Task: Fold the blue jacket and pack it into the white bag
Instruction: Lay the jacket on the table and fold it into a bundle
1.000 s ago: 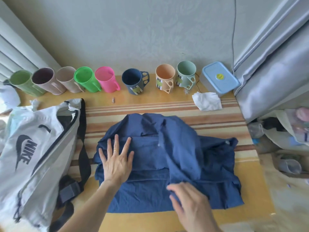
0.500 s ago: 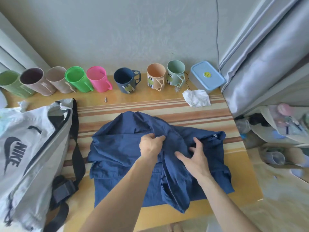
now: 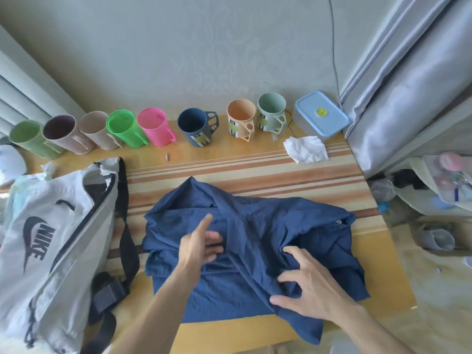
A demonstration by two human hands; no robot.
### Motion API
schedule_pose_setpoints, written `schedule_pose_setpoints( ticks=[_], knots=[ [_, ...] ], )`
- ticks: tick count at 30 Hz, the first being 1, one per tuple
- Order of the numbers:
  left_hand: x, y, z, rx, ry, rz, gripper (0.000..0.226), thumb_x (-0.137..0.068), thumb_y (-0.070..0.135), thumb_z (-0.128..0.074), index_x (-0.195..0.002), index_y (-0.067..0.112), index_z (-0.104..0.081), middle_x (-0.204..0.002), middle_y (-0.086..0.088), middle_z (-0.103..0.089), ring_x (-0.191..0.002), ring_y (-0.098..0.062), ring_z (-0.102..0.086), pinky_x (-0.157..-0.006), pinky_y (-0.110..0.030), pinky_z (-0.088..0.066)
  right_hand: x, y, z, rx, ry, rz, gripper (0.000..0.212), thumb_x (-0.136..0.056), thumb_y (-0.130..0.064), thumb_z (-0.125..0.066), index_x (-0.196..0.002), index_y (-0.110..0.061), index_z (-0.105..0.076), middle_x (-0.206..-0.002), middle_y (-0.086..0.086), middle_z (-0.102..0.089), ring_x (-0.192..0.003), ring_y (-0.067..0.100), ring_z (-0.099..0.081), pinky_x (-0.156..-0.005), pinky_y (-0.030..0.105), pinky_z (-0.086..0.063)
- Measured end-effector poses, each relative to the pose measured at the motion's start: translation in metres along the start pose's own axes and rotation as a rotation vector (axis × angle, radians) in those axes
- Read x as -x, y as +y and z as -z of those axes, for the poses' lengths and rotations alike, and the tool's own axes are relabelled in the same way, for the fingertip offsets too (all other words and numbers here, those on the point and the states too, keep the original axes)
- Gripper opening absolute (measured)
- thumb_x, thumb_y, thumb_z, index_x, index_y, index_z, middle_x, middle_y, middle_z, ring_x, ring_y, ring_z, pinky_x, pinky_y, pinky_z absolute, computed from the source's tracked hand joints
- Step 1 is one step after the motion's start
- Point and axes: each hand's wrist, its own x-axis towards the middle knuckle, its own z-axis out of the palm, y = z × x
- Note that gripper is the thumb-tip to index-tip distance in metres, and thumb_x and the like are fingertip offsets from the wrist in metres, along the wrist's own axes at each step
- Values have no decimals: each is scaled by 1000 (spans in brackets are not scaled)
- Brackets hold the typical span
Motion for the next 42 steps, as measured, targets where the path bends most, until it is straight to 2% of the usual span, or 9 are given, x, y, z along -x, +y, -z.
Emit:
schedule_pose_setpoints(
  ticks=[4, 10, 16, 20, 25, 27, 32, 35, 42],
  knots=[
    [-25, 49, -22, -149, 28, -136, 78, -58, 72, -83, -108, 14, -68, -94, -7, -79, -80, -23, -79, -70, -36, -66, -7, -8, -14, -224, 7, -142, 35, -91, -58, -67, -124, -48, -67, -148, -17, -24, -132, -1, -36, -110, 26, -40],
    [-29, 32, -31, -197, 98, -434, 56, -78, 37, -80, -121, 36, -44, -103, -7, -74, -97, -27, -73, -84, -46, -61, -45, -30, -2, -869, 367, -399, 33, -91, -18, -76, -121, -34, -73, -109, -4, -65, -94, 6, -68, -87, 22, -56],
    [-3, -5, -31, -289, -66, -132, 73, -61, 57, -90, -115, 18, -58, -87, 2, -77, -79, -15, -75, -74, -34, -61, -68, -21, 19, -1145, 538, -495, 48, -89, -3, -76, -126, -34, -72, -85, 11, -74, -79, 12, -65, -76, 23, -56],
    [-10, -19, -26, -243, 52, -287, 26, -82, 24, -83, -103, 16, -69, -74, 5, -76, -73, -13, -73, -83, -43, -61, -77, 8, 26, -788, 575, -569, 43, -90, 2, -69, -124, -24, -73, -107, 11, -75, -89, 21, -71, -89, 25, -59],
    [-8, -37, -30, -695, 314, -916, 41, -96, 27, -65, -136, 20, -55, -137, -4, -57, -129, -23, -53, -108, -32, -43, -74, -6, 6, -92, 847, -299, 40, -101, -16, -62, -139, -7, -62, -155, 22, -47, -140, 38, -45, -116, 46, -41],
    [-16, -57, -36, -1084, 179, -1150, 50, -103, 30, -51, -152, 22, -43, -165, -9, -32, -154, -28, -25, -122, -42, -29, -77, -22, -22, 15, 620, -39, 51, -106, -35, -52, -152, -14, -50, -167, 19, -32, -157, 35, -26, -128, 45, -25],
    [-21, -75, -5, -1048, 308, -993, 51, -104, 33, -48, -153, 20, -42, -166, -12, -30, -154, -29, -26, -122, -49, -30, -88, 2, -73, 350, 214, 31, 71, -104, -61, -32, -166, -28, -19, -176, 7, -4, -162, 31, -7, -128, 49, -14],
    [-13, -66, 38, -774, 646, -701, 64, -95, 34, -67, -150, 13, -40, -156, -16, -40, -141, -36, -37, -114, -52, -37, -91, 5, -70, 336, 214, 39, 71, -104, -59, -33, -166, -26, -20, -176, 8, -6, -162, 32, -9, -128, 50, -13],
    [-27, -28, 78, -597, 578, -171, 82, -75, 51, -78, -138, 8, -46, -138, -16, -51, -133, -38, -44, -108, -56, -42, -54, -44, -55, 172, 348, 80, 64, -105, -56, -38, -161, -24, -36, -174, 8, -19, -162, 31, -13, -129, 48, -15]
  ],
)
